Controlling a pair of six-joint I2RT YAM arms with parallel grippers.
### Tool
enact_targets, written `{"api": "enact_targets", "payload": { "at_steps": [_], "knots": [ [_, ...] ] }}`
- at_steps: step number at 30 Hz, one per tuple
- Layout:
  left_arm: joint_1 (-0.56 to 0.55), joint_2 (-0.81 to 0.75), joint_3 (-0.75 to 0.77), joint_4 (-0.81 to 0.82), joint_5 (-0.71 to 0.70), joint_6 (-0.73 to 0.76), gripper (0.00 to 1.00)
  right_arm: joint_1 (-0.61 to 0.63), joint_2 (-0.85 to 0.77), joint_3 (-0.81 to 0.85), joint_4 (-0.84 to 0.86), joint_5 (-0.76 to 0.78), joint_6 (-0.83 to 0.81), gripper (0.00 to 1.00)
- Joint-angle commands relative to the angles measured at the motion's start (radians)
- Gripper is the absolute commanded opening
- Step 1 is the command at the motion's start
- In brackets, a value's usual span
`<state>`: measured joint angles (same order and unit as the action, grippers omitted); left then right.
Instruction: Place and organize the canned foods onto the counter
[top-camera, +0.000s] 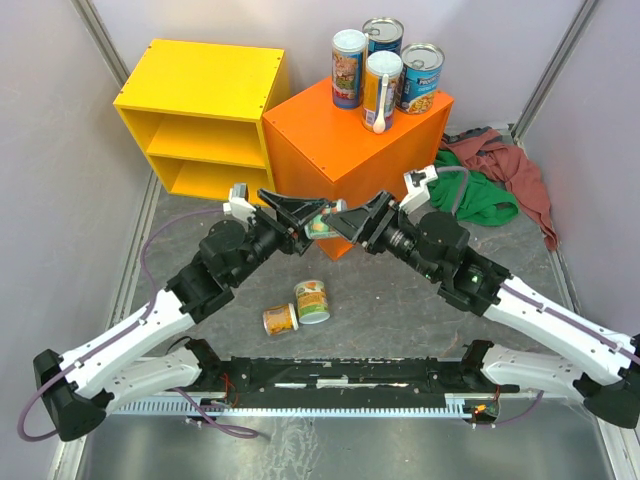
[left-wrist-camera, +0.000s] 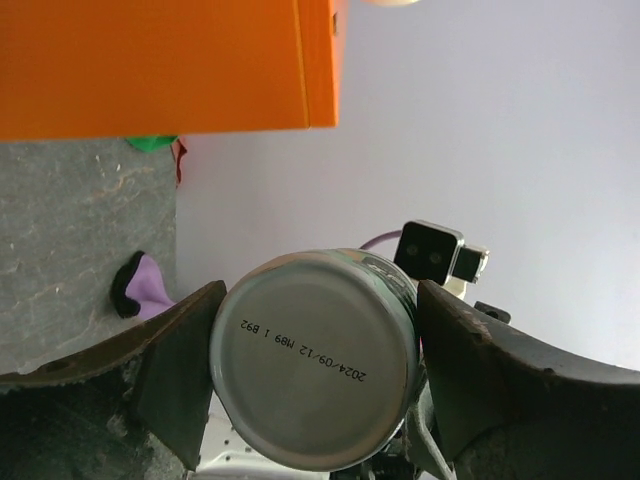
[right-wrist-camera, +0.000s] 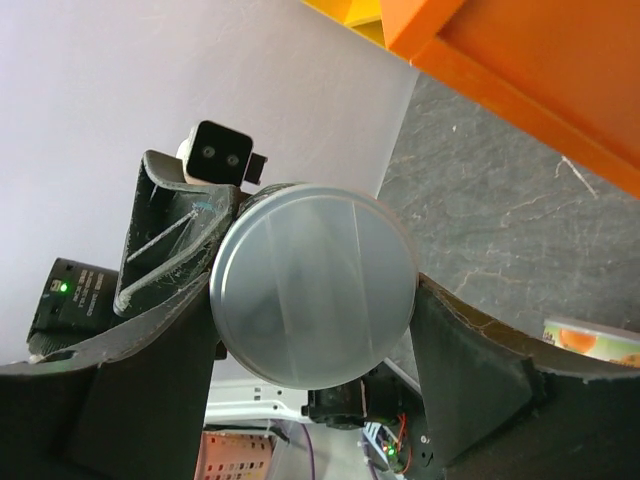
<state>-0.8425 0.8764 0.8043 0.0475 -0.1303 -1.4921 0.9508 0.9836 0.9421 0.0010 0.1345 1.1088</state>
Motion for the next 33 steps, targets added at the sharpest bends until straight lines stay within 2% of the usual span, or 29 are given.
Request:
{"api": "enact_targets", "payload": {
  "at_steps": [1,21,33],
  "knots": [
    [-0.001,0.055,0.086,0.009,-0.027,0.067,0.81,-0.033,0.028,0.162,0.073,-0.048,-0.028,0.17],
    [0.0,0.118,0.21,0.012,-0.091,0.091,0.88,-0.137,0.183,0.498,-0.159,-0.147,-0.161,0.14],
    [0.0,0.128,0.238,0.024,-0.221,0.095,0.94,-0.231,0.282,0.647,-0.214,-0.222,-0.19,0.13]
  ]
}}
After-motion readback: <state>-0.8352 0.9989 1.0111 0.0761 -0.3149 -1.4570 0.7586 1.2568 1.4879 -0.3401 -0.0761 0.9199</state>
